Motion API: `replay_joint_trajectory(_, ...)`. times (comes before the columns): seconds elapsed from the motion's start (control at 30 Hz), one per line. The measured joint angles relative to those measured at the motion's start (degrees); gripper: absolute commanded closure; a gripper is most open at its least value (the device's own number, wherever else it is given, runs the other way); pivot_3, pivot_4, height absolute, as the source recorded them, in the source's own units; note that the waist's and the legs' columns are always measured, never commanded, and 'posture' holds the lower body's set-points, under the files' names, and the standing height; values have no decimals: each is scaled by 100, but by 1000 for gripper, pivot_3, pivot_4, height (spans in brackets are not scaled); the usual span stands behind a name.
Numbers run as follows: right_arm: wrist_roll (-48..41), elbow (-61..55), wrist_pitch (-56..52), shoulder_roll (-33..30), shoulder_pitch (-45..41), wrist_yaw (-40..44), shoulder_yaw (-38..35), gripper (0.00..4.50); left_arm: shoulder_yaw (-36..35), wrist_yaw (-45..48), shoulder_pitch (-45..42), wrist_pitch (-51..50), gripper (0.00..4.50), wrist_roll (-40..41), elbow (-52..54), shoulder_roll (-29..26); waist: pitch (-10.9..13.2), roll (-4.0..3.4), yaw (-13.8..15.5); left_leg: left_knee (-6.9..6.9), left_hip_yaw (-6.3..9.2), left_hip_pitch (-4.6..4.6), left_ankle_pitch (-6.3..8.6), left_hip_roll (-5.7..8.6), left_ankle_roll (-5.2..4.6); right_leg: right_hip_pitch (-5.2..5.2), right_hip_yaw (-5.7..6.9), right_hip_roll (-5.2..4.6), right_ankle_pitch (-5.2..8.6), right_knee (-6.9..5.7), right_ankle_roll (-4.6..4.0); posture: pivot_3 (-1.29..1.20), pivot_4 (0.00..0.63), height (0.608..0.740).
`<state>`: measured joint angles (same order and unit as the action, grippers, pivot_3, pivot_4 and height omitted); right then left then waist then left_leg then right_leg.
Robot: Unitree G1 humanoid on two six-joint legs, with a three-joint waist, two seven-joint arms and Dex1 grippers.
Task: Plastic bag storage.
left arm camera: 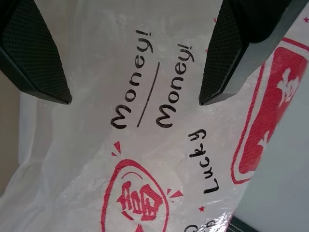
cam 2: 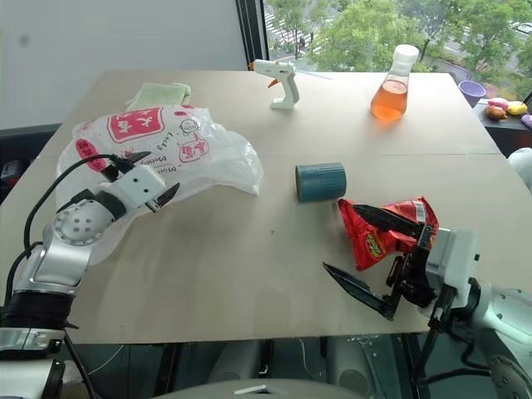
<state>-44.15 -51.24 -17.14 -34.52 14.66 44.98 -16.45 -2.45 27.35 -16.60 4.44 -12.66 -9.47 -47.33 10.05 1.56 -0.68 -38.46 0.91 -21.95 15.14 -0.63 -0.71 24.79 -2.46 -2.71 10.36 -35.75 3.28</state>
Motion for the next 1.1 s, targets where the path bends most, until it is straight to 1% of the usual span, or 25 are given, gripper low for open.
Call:
replay_joint_trajectory(0.07, -87, -22, -16, -6, -115, -121, 26, 0, 73, 25, -17, 7, 644, -15, -56, 0, -1, 1, 3, 0, 1, 0, 0, 0, 0, 0, 0, 0, 0, 0, 0, 0, 150, 739)
replay_joint_trajectory(0.13, -124, -55, -30, -17, -145, -190, 89, 0, 81, 52, -29, 19, 1360, -15, -118, 0, -1, 1, 3, 0, 2, -1, 0, 0, 0, 0, 1, 0, 0, 0, 0, 0, 150, 739)
replay_joint_trajectory(0.2, -147, -71, -44, -45, -165, -277, 143, 0, 81, 106, -75, 24, 2417, -6, -180, 3, -1, 2, 3, 0, 1, -1, 0, 0, 0, 0, 1, 0, -1, 0, 1, 0, 150, 739)
replay_joint_trajectory(0.3, -155, -102, -83, -76, -222, -369, 244, 0, 77, 148, -161, 25, 3742, 105, -201, 52, -1, 2, 5, 0, 1, 0, 0, 0, 0, 0, 1, -1, 0, 0, 1, 0, 150, 739)
replay_joint_trajectory(0.33, -154, -114, -96, -90, -236, -400, 267, 0, 77, 171, -185, 26, 4258, 149, -201, 67, -1, 2, 4, 0, 1, 0, 0, 0, 0, 0, 1, 0, 0, -1, 1, 0, 150, 739)
replay_joint_trajectory(0.37, -140, -116, -104, -103, -264, -432, 302, 0, 73, 191, -210, 25, 4466, 187, -200, 84, -1, 2, 3, 0, 1, 0, 0, 0, 0, 0, 1, 0, -1, -1, 1, 0, 150, 739)
replay_joint_trajectory(0.43, -69, -116, -138, -135, -314, -496, 364, 0, 56, 254, -269, -28, 4466, 344, -179, 136, -1, 2, 2, -1, 1, 0, 0, 0, 0, 0, 1, 0, -2, -1, 2, 0, 150, 739)
replay_joint_trajectory(0.53, 545, -51, -261, -294, -563, -788, 647, 0, -107, 411, -402, -518, 4466, 839, 77, 407, -3, 7, 0, -3, 0, 0, 0, 1, 0, -1, 1, 0, -2, -2, 2, 0, 150, 739)
replay_joint_trajectory(0.6, 1117, 123, -424, -405, -824, -1045, 937, 0, -238, 561, -600, -1179, 4466, 1339, 460, 629, -3, 10, 5, -4, 2, -1, -1, 2, 0, 0, 1, 0, -2, -4, 3, 0, 150, 739)
replay_joint_trajectory(0.63, 1232, 155, -472, -435, -885, -1091, 997, 0, -256, 589, -645, -1307, 4466, 1440, 544, 660, -3, 10, 5, -4, 3, -2, -1, 3, 0, 0, 1, 0, -2, -5, 3, 0, 150, 739)
replay_joint_trajectory(0.67, 1532, 230, -550, -546, -1041, -1201, 1161, 0, -313, 630, -737, -1617, 4466, 1644, 716, 729, -3, 10, -1, -4, 1, -1, -1, 3, 0, 0, 0, 1, -3, -5, 4, 0, 150, 739)
replay_joint_trajectory(0.73, 2009, 442, -815, -728, -1506, -1373, 1464, 0, -404, 638, -969, -2249, 4466, 1989, 1021, 862, -2, 12, -16, -5, 1, 0, -1, 4, 0, 0, -1, 1, -4, -6, 6, 0, 150, 739)
replay_joint_trajectory(0.8, 2280, 693, -1044, -757, -1976, -1464, 1671, 0, -426, 622, -1177, -2791, 4466, 2242, 1304, 953, -1, 13, -25, -5, 3, 0, -1, 4, 0, 0, -1, 3, -6, -7, 10, 0, 150, 739)
replay_joint_trajectory(0.83, 2370, 857, -1184, -929, -2228, -1385, 1791, 0, -425, 614, -1280, -3084, 4466, 2355, 1445, 987, 0, 10, -24, -4, 4, -1, -1, 4, 0, 1, -1, 4, -7, -8, 11, 0, 150, 739)
replay_joint_trajectory(0.87, 2435, 924, -1238, -1065, -2273, -1307, 1801, 0, -426, 606, -1304, -3217, 4466, 2404, 1527, 990, 0, 11, -21, -2, 8, -2, -1, 4, 0, 1, 0, 4, -9, -7, 13, 0, 150, 739)
replay_joint_trajectory(0.93, 2616, 1006, -1263, -1403, -2227, -1122, 1779, 0, -421, 561, -1308, -3439, 4466, 2418, 1594, 997, 0, 10, -12, 1, 11, -8, -1, 7, -1, 3, 0, 4, -11, -5, 14, 0, 150, 739)
replay_joint_trajectory(1.0, 2823, 965, -1121, -1837, -1827, -866, 1538, 0, -434, 499, -1260, -3629, 4466, 2418, 1684, 1007, 1, 13, 16, 1, 24, -19, 0, 11, -1, 5, 7, 3, -11, 4, 18, 0, 150, 739)
replay_joint_trajectory(1.1, 3031, 587, -719, -2275, -672, -233, 700, 0, -437, 421, -1180, -3840, 4466, 2424, 1817, 1056, 1, 13, 58, 0, 36, -36, 2, 22, -5, 11, 14, -6, -13, 9, 18, 0, 150, 739)
